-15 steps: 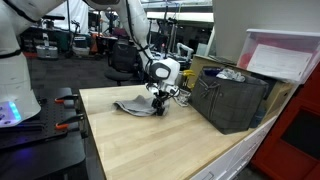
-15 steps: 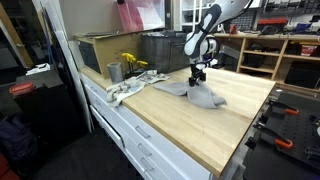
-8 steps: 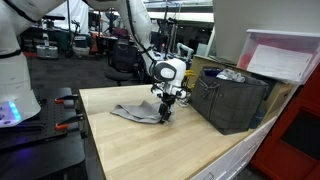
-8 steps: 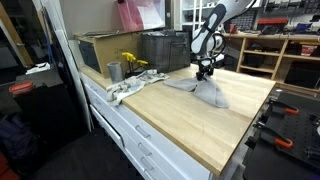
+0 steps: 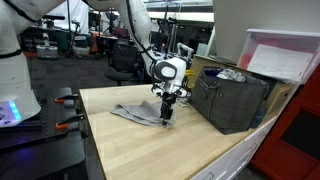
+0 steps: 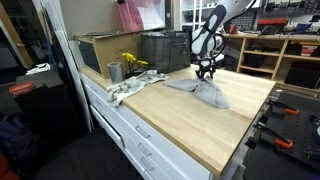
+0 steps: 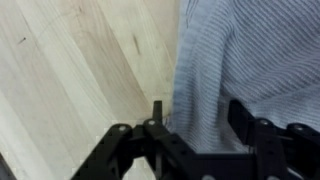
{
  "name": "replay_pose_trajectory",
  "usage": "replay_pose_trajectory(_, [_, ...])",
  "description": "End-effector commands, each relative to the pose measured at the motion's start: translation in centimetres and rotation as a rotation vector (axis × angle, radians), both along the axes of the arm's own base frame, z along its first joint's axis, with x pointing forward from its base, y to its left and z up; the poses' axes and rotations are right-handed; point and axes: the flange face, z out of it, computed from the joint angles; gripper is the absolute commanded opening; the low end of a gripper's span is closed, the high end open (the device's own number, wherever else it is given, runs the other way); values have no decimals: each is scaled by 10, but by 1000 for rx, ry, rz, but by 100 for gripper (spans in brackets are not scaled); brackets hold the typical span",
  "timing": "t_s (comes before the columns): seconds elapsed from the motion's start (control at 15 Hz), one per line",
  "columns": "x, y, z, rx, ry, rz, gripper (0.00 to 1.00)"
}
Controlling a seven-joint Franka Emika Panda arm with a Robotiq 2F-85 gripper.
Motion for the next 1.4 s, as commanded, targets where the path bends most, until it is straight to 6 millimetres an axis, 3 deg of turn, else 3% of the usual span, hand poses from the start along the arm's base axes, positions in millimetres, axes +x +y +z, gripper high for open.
replay_pose_trajectory(0.0, [-2,-7,11,-5,4,-15,97])
replay_pose_trajectory(0.6, [-6,-6,8,105,10,-62,100])
replay_pose_trajectory(0.93, [-1,-28,32,149,-17,-107,100])
replay_pose_trajectory(1.33, [-3,-38,60,232,-11,-145,100])
